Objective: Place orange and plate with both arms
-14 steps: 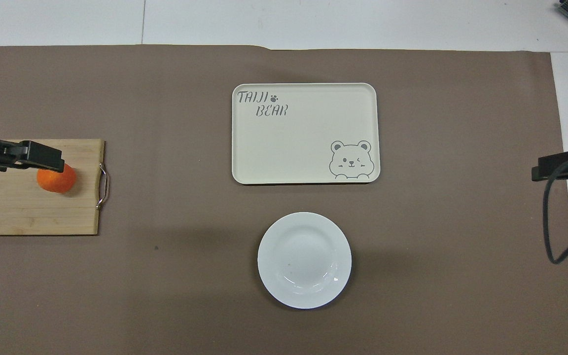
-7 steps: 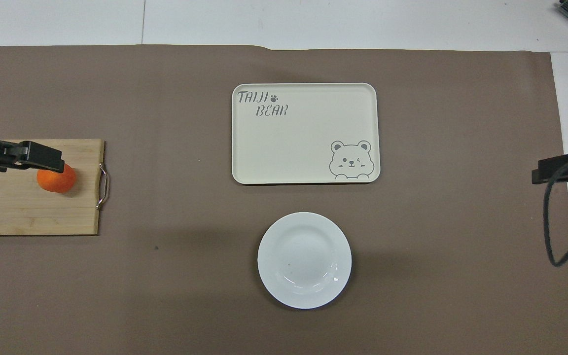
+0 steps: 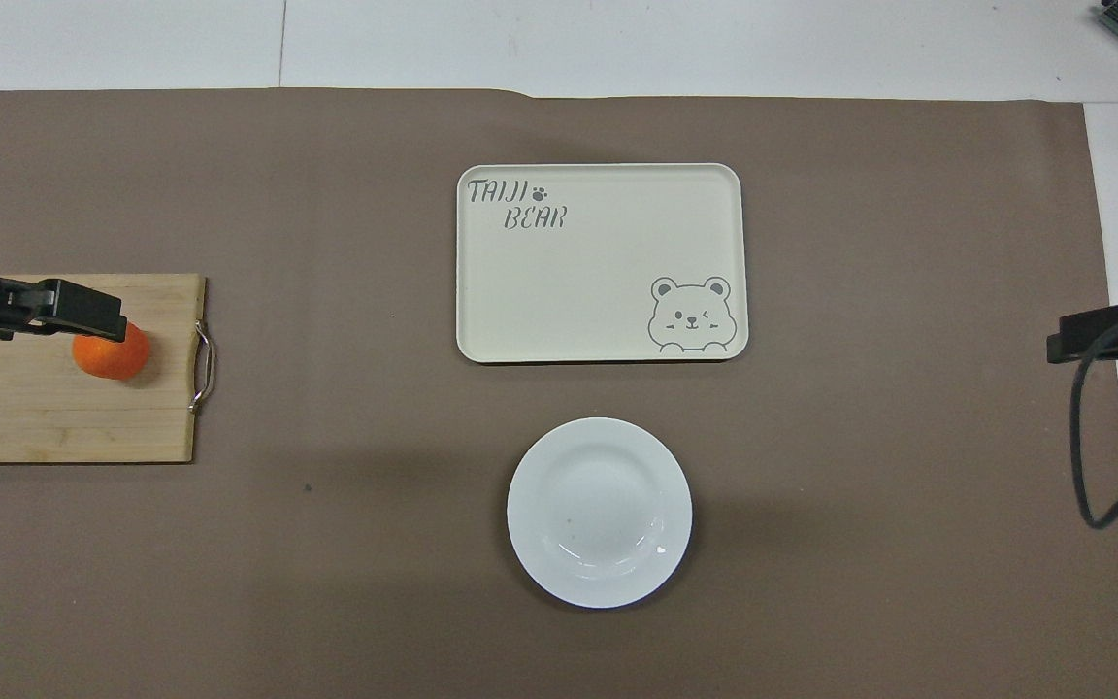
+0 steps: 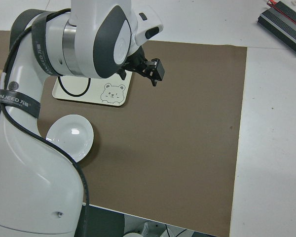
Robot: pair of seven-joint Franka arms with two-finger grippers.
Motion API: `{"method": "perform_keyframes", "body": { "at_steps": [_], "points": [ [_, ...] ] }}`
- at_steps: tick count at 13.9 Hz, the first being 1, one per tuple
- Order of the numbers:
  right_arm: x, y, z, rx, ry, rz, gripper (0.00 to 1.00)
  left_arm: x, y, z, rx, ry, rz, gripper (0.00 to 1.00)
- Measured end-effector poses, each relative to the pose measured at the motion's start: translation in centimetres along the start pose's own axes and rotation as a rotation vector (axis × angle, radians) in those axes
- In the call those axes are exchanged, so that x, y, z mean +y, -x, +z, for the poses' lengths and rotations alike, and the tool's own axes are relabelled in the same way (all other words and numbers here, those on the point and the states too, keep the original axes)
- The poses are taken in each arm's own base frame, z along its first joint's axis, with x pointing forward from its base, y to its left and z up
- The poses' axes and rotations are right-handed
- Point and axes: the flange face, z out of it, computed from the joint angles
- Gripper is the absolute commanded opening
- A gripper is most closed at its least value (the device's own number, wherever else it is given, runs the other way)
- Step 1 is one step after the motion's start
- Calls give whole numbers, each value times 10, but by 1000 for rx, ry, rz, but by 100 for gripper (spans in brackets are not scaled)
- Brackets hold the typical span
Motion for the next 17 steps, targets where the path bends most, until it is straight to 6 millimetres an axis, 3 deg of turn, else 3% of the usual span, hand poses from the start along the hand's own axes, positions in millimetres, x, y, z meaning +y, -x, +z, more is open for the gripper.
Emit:
{"method": "perform_keyframes", "body": {
  "at_steps": [10, 13, 17],
  "points": [
    [0, -4, -3, 39, -3, 0, 100, -10, 2, 6, -18, 0, -16, 100],
    [0, -4, -3, 39, -3, 2, 100, -21, 3, 14, -35, 2, -10, 100],
    [-1, -5, -3, 44, -4, 0, 100, -52, 2, 32, -36, 5, 13, 100]
  ]
}}
